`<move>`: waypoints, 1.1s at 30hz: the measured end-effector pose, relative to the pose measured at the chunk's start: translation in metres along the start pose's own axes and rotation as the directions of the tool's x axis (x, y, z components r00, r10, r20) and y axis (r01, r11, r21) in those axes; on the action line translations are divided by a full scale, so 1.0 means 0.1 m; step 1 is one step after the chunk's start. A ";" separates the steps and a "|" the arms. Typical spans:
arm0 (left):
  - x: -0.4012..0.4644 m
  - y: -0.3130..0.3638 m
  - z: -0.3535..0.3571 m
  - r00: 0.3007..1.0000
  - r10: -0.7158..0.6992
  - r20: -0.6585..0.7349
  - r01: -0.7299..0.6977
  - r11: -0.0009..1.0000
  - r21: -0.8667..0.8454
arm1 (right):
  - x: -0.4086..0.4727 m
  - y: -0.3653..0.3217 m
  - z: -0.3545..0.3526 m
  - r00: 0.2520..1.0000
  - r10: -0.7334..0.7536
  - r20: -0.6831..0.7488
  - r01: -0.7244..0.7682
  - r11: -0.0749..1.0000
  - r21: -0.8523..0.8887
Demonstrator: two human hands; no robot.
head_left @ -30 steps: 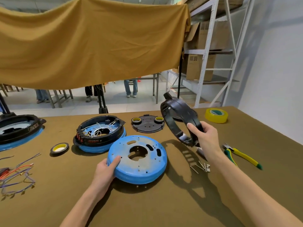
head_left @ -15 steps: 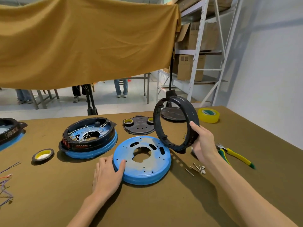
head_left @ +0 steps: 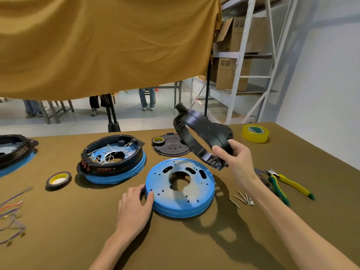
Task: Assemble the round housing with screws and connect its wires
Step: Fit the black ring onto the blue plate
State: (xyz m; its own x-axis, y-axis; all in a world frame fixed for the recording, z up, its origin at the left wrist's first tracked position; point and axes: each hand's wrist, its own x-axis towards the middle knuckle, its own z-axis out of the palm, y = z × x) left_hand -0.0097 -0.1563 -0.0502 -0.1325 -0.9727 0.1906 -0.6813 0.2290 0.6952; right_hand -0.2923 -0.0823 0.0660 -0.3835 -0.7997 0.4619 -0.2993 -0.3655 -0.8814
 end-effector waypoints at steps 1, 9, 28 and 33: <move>0.00 0.01 -0.01 1.000 0.001 -0.003 -0.001 1.000 -0.021 | -0.08 0.00 0.02 0.998 -0.030 0.055 0.035 0.996 -0.081; 0.00 0.00 -0.17 1.000 -0.016 0.005 0.016 0.810 -0.586 | -0.64 0.32 0.26 0.883 -0.136 0.449 0.382 0.764 -0.520; 0.19 0.05 -0.13 0.989 -0.061 0.136 0.129 0.807 -0.576 | -0.17 0.49 0.18 0.894 0.448 -0.017 -0.383 0.744 -0.547; 0.14 -0.01 -0.12 0.993 -0.054 0.101 0.102 0.814 -0.571 | -0.22 0.64 0.11 0.889 0.457 -0.018 -0.412 0.783 -0.466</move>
State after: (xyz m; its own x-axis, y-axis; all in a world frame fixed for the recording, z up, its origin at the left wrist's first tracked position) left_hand -0.0021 -0.1694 -0.0401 -0.1678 -0.9824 0.0820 -0.1572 0.1088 0.9816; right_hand -0.2935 -0.0929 -0.0019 -0.4933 -0.8698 0.0093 -0.4836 0.2653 -0.8341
